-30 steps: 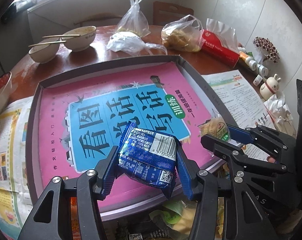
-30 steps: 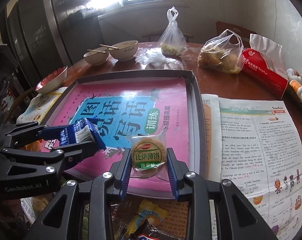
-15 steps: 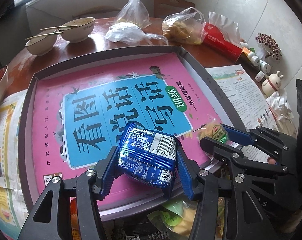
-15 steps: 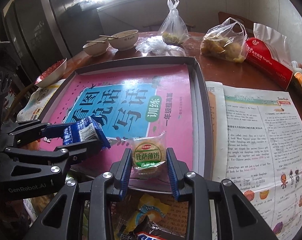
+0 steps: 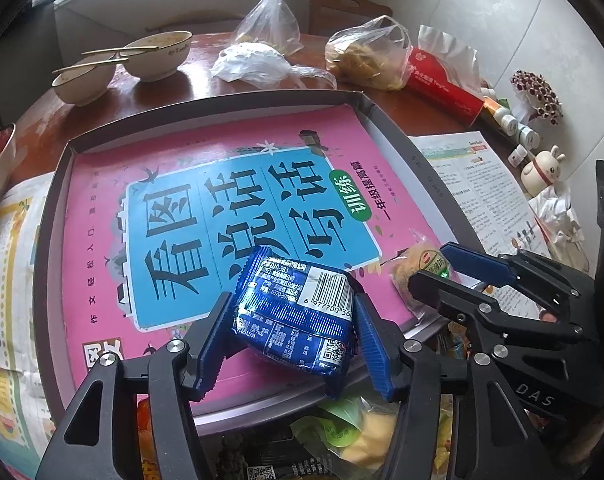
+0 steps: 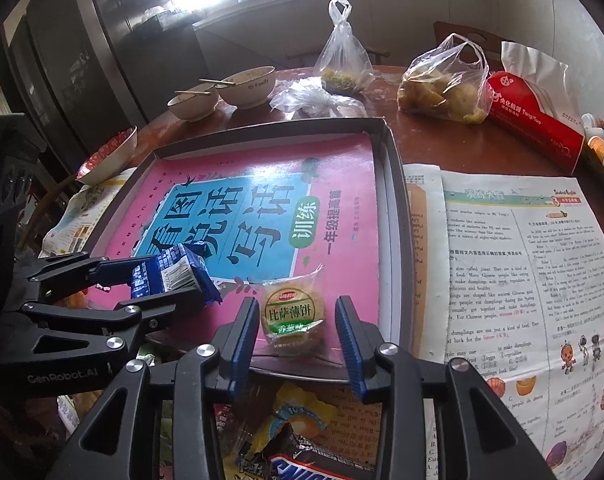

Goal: Organize snacks
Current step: 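Open the left gripper to drop the blue packet while the right gripper releases the cake, then grasp the orange rice cracker bag with the left gripper while the right gripper grasps the Snickers bar, then carry the rice cracker bag with the left gripper while the right gripper carries the Snickers bar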

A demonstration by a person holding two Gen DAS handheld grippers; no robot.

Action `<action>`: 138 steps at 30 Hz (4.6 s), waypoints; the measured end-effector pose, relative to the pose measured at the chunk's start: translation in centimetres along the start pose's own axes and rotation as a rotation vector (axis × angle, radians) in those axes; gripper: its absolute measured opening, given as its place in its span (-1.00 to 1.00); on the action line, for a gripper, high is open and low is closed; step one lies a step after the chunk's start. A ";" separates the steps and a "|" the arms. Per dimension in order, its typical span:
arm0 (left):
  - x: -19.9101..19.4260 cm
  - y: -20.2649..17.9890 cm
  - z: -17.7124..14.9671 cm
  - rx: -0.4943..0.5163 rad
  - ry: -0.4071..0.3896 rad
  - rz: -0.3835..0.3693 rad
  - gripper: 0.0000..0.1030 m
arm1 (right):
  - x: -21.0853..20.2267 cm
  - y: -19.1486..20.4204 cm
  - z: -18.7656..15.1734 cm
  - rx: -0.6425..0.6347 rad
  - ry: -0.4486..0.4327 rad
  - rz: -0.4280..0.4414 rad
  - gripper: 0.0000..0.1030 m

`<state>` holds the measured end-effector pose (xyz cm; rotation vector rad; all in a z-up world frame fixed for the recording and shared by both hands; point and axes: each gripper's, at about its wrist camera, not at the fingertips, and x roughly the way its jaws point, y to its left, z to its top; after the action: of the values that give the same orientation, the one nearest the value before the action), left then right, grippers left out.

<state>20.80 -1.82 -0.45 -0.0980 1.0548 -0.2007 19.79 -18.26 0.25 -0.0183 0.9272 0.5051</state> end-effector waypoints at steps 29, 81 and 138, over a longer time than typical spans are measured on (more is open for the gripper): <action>-7.5 1.9 -0.2 -0.078 -0.190 0.001 0.45 | -3.8 0.1 -0.6 0.011 -0.099 0.023 0.13; -9.1 5.7 -8.5 -0.178 -0.155 0.010 0.45 | -7.6 0.4 -5.6 -0.059 -0.146 -0.053 0.34; -5.0 6.0 -8.6 -0.238 -0.081 -0.045 -0.12 | -3.9 -1.9 -7.9 -0.134 -0.066 -0.042 -0.45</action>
<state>11.65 5.28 -1.42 -0.3422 0.9933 -0.1098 12.67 -23.29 -1.97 -0.1408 0.8258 0.5253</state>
